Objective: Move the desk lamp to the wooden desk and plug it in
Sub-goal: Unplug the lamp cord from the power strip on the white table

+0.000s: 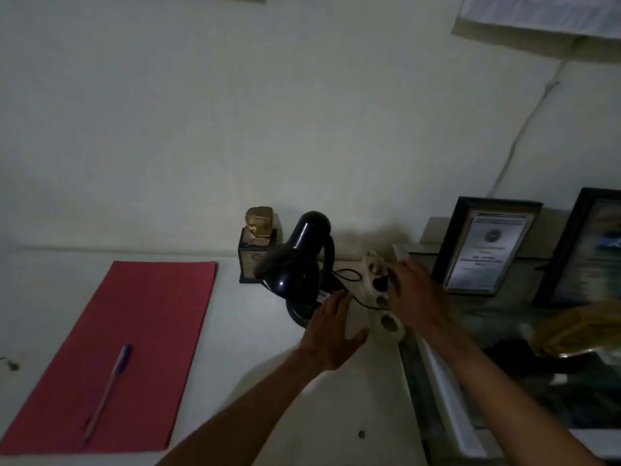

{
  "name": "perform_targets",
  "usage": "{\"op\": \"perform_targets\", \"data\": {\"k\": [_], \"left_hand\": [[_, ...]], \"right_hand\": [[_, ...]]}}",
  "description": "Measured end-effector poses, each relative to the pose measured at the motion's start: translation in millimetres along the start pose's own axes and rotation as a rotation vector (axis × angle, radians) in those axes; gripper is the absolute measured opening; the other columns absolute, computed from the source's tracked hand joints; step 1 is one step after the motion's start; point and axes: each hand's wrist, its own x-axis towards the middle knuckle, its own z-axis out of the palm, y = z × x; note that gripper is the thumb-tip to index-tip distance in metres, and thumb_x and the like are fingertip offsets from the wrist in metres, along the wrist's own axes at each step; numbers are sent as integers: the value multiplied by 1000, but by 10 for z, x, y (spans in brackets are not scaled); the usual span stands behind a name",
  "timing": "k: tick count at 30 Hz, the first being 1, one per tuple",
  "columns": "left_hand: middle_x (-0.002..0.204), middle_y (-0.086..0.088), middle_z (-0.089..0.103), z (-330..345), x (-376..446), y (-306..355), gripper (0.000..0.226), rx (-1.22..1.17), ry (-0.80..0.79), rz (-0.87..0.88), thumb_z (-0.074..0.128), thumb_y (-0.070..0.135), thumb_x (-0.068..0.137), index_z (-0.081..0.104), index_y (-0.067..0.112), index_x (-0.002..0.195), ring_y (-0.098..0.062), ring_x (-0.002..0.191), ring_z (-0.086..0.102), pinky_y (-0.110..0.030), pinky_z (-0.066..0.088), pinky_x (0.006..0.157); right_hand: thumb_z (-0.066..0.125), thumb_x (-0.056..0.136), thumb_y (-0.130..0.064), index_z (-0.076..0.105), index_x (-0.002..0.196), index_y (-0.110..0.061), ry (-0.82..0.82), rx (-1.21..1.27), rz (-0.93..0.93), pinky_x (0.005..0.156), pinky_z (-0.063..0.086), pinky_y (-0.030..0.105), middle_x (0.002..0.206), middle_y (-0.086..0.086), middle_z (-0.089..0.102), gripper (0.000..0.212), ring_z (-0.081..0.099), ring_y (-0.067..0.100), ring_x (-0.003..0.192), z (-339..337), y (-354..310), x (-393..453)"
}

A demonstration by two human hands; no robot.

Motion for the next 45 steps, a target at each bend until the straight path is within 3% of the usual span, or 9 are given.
{"op": "perform_targets", "data": {"k": [4,7,13,19,24,30,35,40,45], "left_hand": [[164,-11,21,290,122,313,93,-75,0,-14,44,71,87,17,15,157,-25,151,18,-32,10,120],[163,-12,22,469,190,488,96,-115,18,-35,48,70,85,15,17,157,-26,151,17,-37,13,122],[165,-9,18,602,250,551,89,-46,33,-109,45,68,87,12,24,157,-27,151,16,-42,14,123],[160,-2,34,525,365,509,78,-58,41,-59,54,63,86,31,26,151,-21,141,40,-39,28,117],[158,-3,37,571,372,509,74,-98,74,-89,59,59,86,36,26,149,-22,135,48,-45,28,115],[163,-5,27,574,393,487,68,-92,61,-85,56,64,86,44,30,143,-23,143,38,-50,15,119],[165,-8,22,570,426,462,88,-49,12,-98,50,68,88,28,16,155,-22,148,29,-47,12,120],[164,-10,23,520,464,462,93,-62,-14,-105,52,70,85,29,12,154,-22,150,25,-46,11,121],[163,-11,27,489,483,479,92,-71,-18,-104,55,69,83,33,12,152,-22,150,25,-47,11,121]], "right_hand": [[69,91,-18,67,129,-11,-188,-201,-88,97,52,35,132,10,64,38,59,29,121,5,14,187],[69,92,-19,67,127,-11,-317,-285,-78,98,47,36,131,15,63,37,59,31,119,40,54,292],[64,94,-17,69,123,-12,-341,-337,-130,89,52,35,125,13,66,29,66,30,111,98,130,466],[68,95,-29,72,123,-12,-445,-230,-107,96,55,38,129,13,68,33,66,31,115,32,174,713],[75,89,-31,75,120,-9,-530,-253,-79,97,56,41,133,11,69,38,67,29,117,81,115,827],[78,86,-31,78,118,-19,-570,-317,-93,83,55,30,127,9,71,34,70,28,109,70,144,865],[81,83,-23,77,119,-22,-554,-344,-133,88,56,33,131,10,69,36,68,30,112,78,170,868],[76,86,-12,77,118,-19,-557,-346,-181,94,57,35,122,8,76,33,72,27,110,61,180,850],[63,94,-10,77,114,-19,-539,-308,-141,83,49,25,114,5,75,26,70,24,108,78,225,830]]}}
